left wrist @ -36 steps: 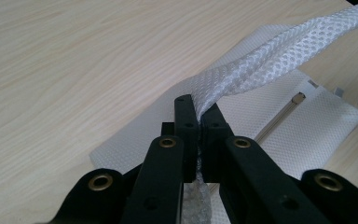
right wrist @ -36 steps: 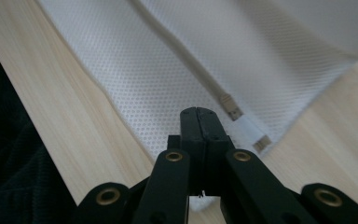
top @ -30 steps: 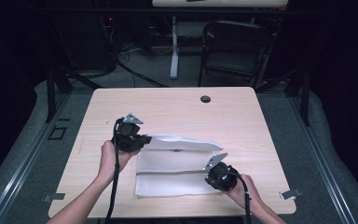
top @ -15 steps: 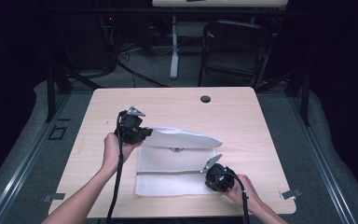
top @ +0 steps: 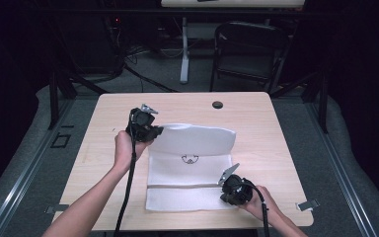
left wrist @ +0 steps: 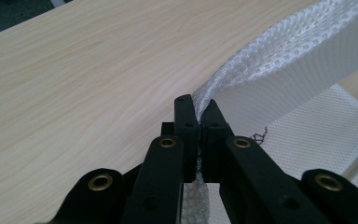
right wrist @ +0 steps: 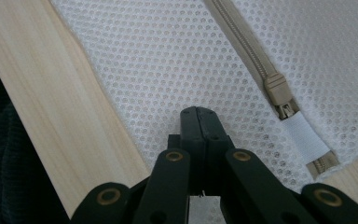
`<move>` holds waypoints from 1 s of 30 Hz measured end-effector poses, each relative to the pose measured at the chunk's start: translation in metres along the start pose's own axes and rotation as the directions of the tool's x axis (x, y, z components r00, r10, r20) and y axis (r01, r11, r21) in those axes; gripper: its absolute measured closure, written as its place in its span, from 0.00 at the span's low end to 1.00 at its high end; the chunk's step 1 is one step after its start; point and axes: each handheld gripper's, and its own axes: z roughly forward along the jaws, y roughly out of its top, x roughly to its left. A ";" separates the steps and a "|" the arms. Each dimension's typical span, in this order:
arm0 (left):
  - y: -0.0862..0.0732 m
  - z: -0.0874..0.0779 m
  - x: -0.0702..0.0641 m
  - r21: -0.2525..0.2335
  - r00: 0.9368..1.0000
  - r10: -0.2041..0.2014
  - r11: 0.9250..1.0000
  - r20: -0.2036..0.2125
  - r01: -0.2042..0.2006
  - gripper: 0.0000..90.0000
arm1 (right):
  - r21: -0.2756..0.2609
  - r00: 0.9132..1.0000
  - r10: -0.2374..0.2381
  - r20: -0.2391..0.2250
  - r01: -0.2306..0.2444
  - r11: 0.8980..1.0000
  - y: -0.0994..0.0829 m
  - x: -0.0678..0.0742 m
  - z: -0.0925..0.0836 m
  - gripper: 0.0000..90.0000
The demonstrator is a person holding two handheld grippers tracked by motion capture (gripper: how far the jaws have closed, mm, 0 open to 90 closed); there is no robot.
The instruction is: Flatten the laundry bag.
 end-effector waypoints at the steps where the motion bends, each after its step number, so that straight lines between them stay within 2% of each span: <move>1: 0.001 0.002 0.002 -0.007 1.000 -0.006 1.000 -0.003 0.006 0.99 | 0.003 1.000 -0.004 -0.002 0.004 1.000 0.000 0.000 0.000 1.00; 4: 0.002 0.007 0.006 -0.007 1.000 -0.012 1.000 -0.011 0.012 0.99 | 0.004 1.000 0.012 -0.022 -0.012 1.000 -0.001 0.000 -0.001 1.00; 6: 0.003 0.012 0.008 -0.010 1.000 -0.020 1.000 -0.020 0.020 0.99 | 0.007 0.999 0.004 -0.036 -0.004 1.000 -0.001 0.000 -0.001 1.00; 10: 0.004 0.021 0.012 0.000 0.999 -0.026 1.000 -0.043 0.026 0.99 | 0.006 0.999 0.001 -0.035 -0.001 1.000 -0.001 0.002 0.000 1.00; 14: 0.004 0.029 0.016 0.005 0.997 -0.041 0.999 -0.058 0.041 0.98 | 0.019 0.998 -0.009 -0.068 0.011 1.000 -0.001 0.002 -0.001 1.00; 21: 0.006 0.042 0.020 0.008 0.996 -0.048 0.999 -0.073 0.049 0.99 | 0.024 0.998 -0.007 -0.065 0.009 1.000 -0.001 0.002 -0.001 1.00; 23: 0.006 0.046 0.021 0.006 0.995 -0.064 0.998 -0.071 0.064 0.98 | 0.026 0.997 -0.009 -0.074 0.011 1.000 -0.001 0.001 -0.001 1.00; 25: 0.006 0.051 0.022 0.001 0.995 -0.064 0.998 -0.076 0.064 0.98 | 0.009 0.996 0.012 -0.083 -0.012 1.000 -0.001 0.002 0.000 1.00; 30: 0.005 0.063 0.025 0.008 0.993 -0.077 0.997 -0.093 0.078 0.98 | 0.011 0.996 0.015 -0.086 -0.014 1.000 -0.002 0.001 0.000 1.00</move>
